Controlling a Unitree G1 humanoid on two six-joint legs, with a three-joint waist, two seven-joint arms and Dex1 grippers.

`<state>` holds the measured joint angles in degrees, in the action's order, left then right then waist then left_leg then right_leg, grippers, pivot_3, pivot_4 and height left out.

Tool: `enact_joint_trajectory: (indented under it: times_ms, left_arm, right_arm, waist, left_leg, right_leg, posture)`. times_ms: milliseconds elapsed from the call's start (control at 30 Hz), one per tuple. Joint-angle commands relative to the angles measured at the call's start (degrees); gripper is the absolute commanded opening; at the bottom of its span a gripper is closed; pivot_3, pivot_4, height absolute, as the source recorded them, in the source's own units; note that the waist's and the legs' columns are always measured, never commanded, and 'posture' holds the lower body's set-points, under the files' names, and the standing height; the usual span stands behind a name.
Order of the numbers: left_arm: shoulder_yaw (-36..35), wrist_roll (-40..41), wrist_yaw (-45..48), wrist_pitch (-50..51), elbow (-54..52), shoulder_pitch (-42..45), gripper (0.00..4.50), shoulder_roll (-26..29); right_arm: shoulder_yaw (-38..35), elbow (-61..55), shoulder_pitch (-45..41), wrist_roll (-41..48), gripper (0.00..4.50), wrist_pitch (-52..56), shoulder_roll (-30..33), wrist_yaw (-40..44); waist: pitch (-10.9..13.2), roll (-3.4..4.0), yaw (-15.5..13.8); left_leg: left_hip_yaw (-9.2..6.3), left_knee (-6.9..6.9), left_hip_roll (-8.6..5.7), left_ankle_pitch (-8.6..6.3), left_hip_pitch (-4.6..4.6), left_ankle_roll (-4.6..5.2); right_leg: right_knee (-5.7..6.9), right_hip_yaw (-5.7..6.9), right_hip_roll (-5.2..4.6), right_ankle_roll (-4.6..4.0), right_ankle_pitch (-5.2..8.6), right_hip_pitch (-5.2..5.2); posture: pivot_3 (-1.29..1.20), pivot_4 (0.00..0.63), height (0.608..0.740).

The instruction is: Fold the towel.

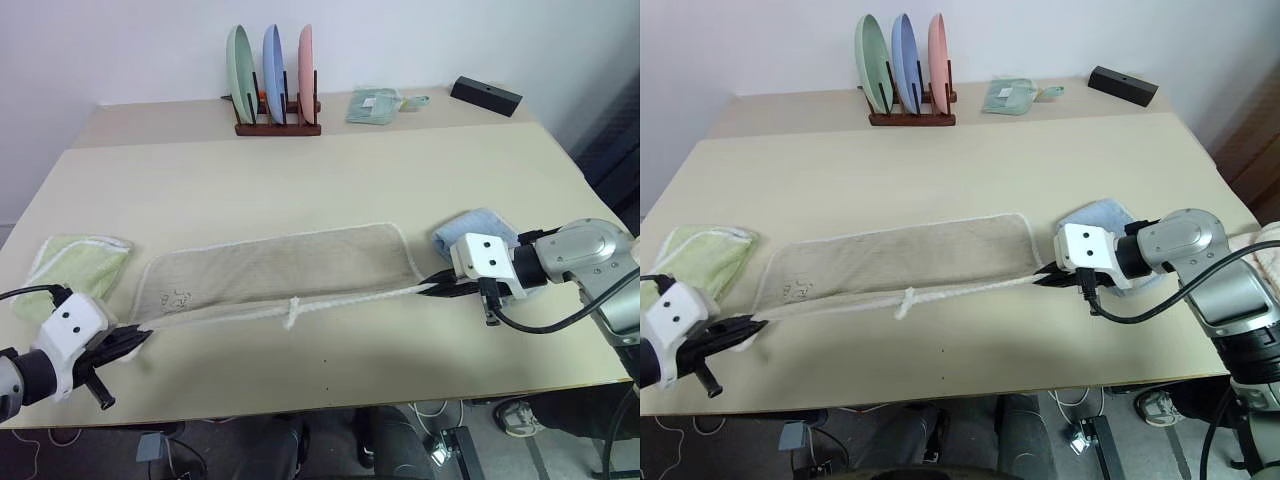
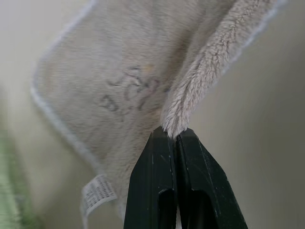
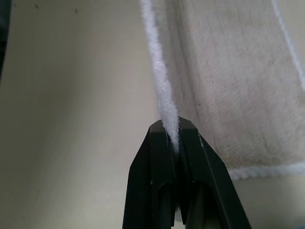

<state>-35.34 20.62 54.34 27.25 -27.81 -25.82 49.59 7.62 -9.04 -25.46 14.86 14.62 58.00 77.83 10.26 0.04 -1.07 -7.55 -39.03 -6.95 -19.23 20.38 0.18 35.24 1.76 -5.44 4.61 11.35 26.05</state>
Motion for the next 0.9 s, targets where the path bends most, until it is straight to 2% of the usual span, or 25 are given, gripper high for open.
enact_joint_trajectory:
  times_ms: [33,233,333,467,700,900]
  left_arm:
    - [0.97,-1.44,-1.66,-1.23,2.88,4.46,0.00,1.79]
    - [8.74,-6.44,-4.43,-5.51,11.67,14.87,0.00,3.25]
    - [15.28,-10.46,-6.16,-9.48,19.13,23.13,0.00,3.28]
    - [20.01,-13.28,-6.95,-13.29,27.17,30.02,0.00,2.78]
    - [24.76,-15.67,-7.98,-17.39,36.81,36.16,0.00,1.20]
    - [25.74,-14.90,-6.53,-16.27,39.15,37.15,0.00,0.86]
  right_arm:
    - [-1.23,3.02,-4.52,-1.11,0.08,-1.37,-2.59,-2.72]
    - [2.56,15.83,-13.00,-7.75,0.08,-8.00,-9.15,-6.13]
    - [5.43,26.77,-18.96,-12.58,0.08,-13.42,-13.74,-8.77]
    - [7.41,39.31,-24.50,-16.73,0.08,-19.63,-18.16,-11.09]
    - [8.28,53.23,-30.24,-20.35,0.08,-26.99,-23.38,-13.36]
    - [7.35,58.94,-32.19,-21.59,0.08,-30.26,-25.39,-16.28]
  waist:
    - [0.00,-0.01,0.22]
    - [0.00,0.00,0.38]
    - [0.00,0.00,0.45]
    - [0.00,0.00,0.56]
    - [0.00,0.01,1.13]
    - [0.00,0.01,1.91]
  left_leg:
    - [0.02,-0.03,0.00,0.02,0.00,-0.04]
    - [0.05,-0.02,0.00,0.09,0.00,-0.16]
    - [0.07,-0.02,-0.02,0.10,0.07,-0.17]
    - [0.09,-0.01,-0.03,0.11,0.08,-0.19]
    - [0.10,0.00,-0.04,0.11,0.14,-0.20]
    - [0.08,-0.01,-0.04,0.12,0.13,-0.20]
  right_leg:
    - [-0.01,0.00,0.00,0.01,-0.01,-0.01]
    - [0.03,-0.01,0.01,0.01,-0.03,0.07]
    - [0.04,-0.03,0.01,0.00,-0.13,0.18]
    - [0.05,-0.05,0.03,0.00,-0.18,0.25]
    - [0.07,-0.06,0.04,0.02,-0.19,0.32]
    - [0.10,-0.06,0.04,0.02,-0.19,0.34]
  posture:
    - [0.00,0.150,0.740]
    - [0.00,0.150,0.740]
    - [0.00,0.150,0.740]
    - [0.00,0.150,0.740]
    - [0.00,0.150,0.740]
    - [0.00,0.150,0.740]
